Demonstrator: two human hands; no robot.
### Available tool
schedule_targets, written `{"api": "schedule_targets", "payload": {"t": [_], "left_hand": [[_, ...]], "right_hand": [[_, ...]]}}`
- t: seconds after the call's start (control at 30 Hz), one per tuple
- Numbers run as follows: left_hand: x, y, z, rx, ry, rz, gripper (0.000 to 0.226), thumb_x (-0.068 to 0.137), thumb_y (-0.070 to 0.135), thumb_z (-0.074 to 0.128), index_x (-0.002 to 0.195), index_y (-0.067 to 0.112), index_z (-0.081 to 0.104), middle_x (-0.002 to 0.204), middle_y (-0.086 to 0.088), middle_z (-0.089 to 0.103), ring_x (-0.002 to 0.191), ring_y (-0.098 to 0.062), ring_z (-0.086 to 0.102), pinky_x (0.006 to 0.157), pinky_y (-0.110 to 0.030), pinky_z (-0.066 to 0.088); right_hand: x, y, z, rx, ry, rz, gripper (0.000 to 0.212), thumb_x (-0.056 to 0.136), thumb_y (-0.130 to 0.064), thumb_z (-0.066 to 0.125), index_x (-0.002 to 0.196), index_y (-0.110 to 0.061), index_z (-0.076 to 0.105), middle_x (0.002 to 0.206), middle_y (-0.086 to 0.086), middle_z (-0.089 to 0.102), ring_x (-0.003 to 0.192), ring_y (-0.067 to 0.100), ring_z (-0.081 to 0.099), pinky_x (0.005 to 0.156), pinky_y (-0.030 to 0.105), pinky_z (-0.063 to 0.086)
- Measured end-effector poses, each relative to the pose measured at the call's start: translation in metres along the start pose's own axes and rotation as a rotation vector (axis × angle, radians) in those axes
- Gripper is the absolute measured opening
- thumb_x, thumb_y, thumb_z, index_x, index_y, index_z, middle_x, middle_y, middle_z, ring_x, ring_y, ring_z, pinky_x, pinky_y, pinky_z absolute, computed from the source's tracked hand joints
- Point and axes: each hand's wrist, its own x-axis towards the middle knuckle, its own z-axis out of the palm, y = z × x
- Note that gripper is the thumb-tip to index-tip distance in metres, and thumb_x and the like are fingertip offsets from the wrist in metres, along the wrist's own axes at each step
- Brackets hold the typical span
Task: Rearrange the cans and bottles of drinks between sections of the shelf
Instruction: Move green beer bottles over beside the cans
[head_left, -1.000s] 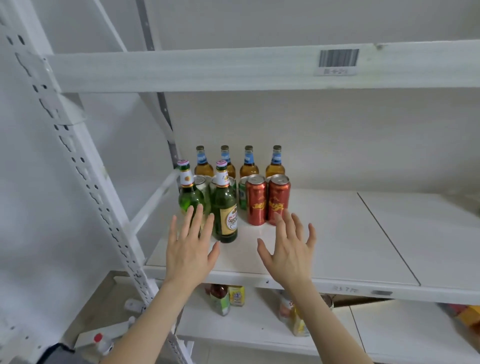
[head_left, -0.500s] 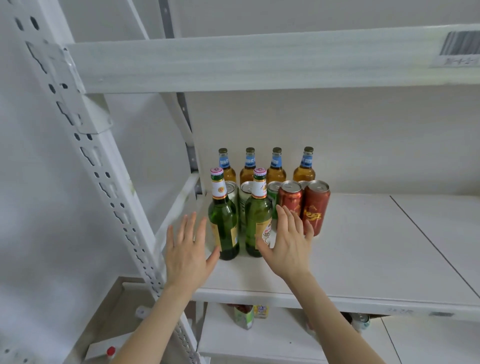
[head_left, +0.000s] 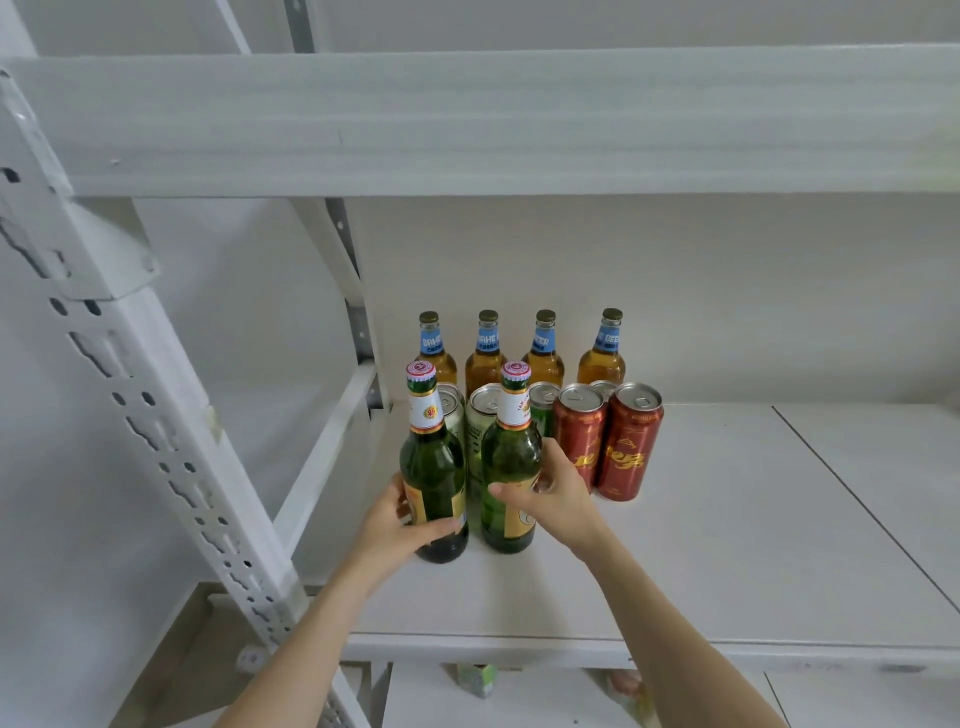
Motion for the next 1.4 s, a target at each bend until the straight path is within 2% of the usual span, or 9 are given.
{"api": "schedule_targets", "payload": {"t": [0.1, 0.37, 0.57, 0.7, 0.77, 0.9, 1.1, 1.2, 1.4], "left_hand": [[0.003, 0.000, -0.003, -0.053, -0.012, -0.024, 0.092, 0.043, 0.040, 0.096, 0.123, 0.037, 0.052, 0.121, 0.011, 0.066, 0.118, -0.019, 0.059, 0.094, -0.039, 0.053], [-0.010, 0.004, 0.007, -0.099, -0.004, -0.032, 0.106, 0.032, 0.041, 0.098, 0.129, 0.032, 0.054, 0.122, 0.006, 0.068, 0.117, -0.020, 0.061, 0.099, -0.050, 0.052], [-0.032, 0.000, 0.012, -0.090, -0.014, -0.003, 0.086, 0.050, 0.025, 0.097, 0.124, 0.034, 0.055, 0.120, 0.007, 0.068, 0.116, -0.018, 0.061, 0.095, -0.042, 0.054], [-0.056, -0.001, 0.007, -0.106, -0.030, 0.027, 0.092, 0.033, 0.044, 0.096, 0.117, 0.038, 0.058, 0.116, 0.007, 0.070, 0.114, -0.017, 0.062, 0.098, -0.045, 0.053], [-0.068, -0.002, 0.003, -0.120, -0.045, 0.043, 0.089, 0.034, 0.042, 0.096, 0.115, 0.038, 0.058, 0.114, 0.006, 0.070, 0.112, -0.016, 0.063, 0.097, -0.045, 0.053], [-0.094, 0.002, -0.005, -0.126, -0.073, 0.068, 0.079, 0.042, 0.038, 0.094, 0.114, 0.035, 0.060, 0.110, 0.006, 0.073, 0.108, -0.016, 0.065, 0.092, -0.041, 0.054], [-0.129, 0.006, -0.004, -0.115, -0.126, 0.085, 0.070, 0.050, 0.030, 0.094, 0.112, 0.034, 0.061, 0.103, 0.012, 0.075, 0.102, -0.009, 0.067, 0.080, -0.030, 0.054], [-0.141, 0.010, 0.005, -0.113, -0.151, 0.104, 0.059, 0.062, 0.016, 0.090, 0.111, 0.032, 0.060, 0.101, 0.015, 0.075, 0.099, -0.009, 0.068, 0.075, -0.024, 0.054], [-0.153, 0.025, 0.037, -0.122, -0.213, 0.136, 0.079, 0.046, 0.039, 0.089, 0.118, 0.029, 0.061, 0.110, 0.007, 0.075, 0.103, -0.013, 0.069, 0.079, -0.028, 0.057]], "right_hand": [[0.002, 0.001, -0.002, 0.062, -0.006, 0.010, 0.067, 0.064, -0.032, 0.090, 0.120, -0.027, 0.055, 0.115, -0.010, 0.069, 0.108, 0.008, 0.065, 0.090, 0.030, 0.055], [-0.008, -0.007, -0.003, 0.129, -0.015, 0.010, 0.060, 0.067, -0.015, 0.090, 0.116, -0.023, 0.056, 0.108, -0.008, 0.072, 0.098, 0.004, 0.068, 0.076, 0.020, 0.055], [-0.028, -0.006, -0.005, 0.204, -0.029, 0.024, 0.058, 0.068, -0.009, 0.089, 0.117, -0.019, 0.059, 0.107, -0.003, 0.074, 0.101, 0.011, 0.069, 0.086, 0.031, 0.057], [-0.052, -0.010, -0.004, 0.284, 0.004, 0.047, 0.053, 0.071, -0.005, 0.085, 0.115, -0.022, 0.061, 0.103, -0.004, 0.076, 0.097, 0.012, 0.071, 0.079, 0.028, 0.055], [-0.066, -0.014, -0.003, 0.321, 0.034, 0.050, 0.052, 0.070, -0.010, 0.086, 0.115, -0.022, 0.062, 0.099, -0.005, 0.075, 0.095, 0.013, 0.071, 0.074, 0.026, 0.055], [-0.094, -0.025, -0.001, 0.373, 0.095, 0.043, 0.052, 0.065, -0.028, 0.082, 0.114, -0.023, 0.064, 0.104, 0.003, 0.074, 0.099, 0.020, 0.071, 0.081, 0.037, 0.059], [-0.134, -0.035, -0.007, 0.405, 0.128, 0.019, 0.047, 0.068, -0.033, 0.078, 0.113, -0.026, 0.066, 0.102, 0.003, 0.074, 0.095, 0.021, 0.072, 0.079, 0.037, 0.059], [-0.152, -0.035, -0.016, 0.401, 0.168, 0.011, 0.043, 0.069, -0.034, 0.077, 0.110, -0.027, 0.067, 0.101, 0.004, 0.074, 0.095, 0.022, 0.072, 0.079, 0.039, 0.060], [-0.174, -0.032, -0.052, 0.377, 0.236, -0.001, 0.045, 0.068, -0.037, 0.078, 0.110, -0.024, 0.066, 0.102, 0.005, 0.073, 0.096, 0.025, 0.071, 0.079, 0.042, 0.060]]}}
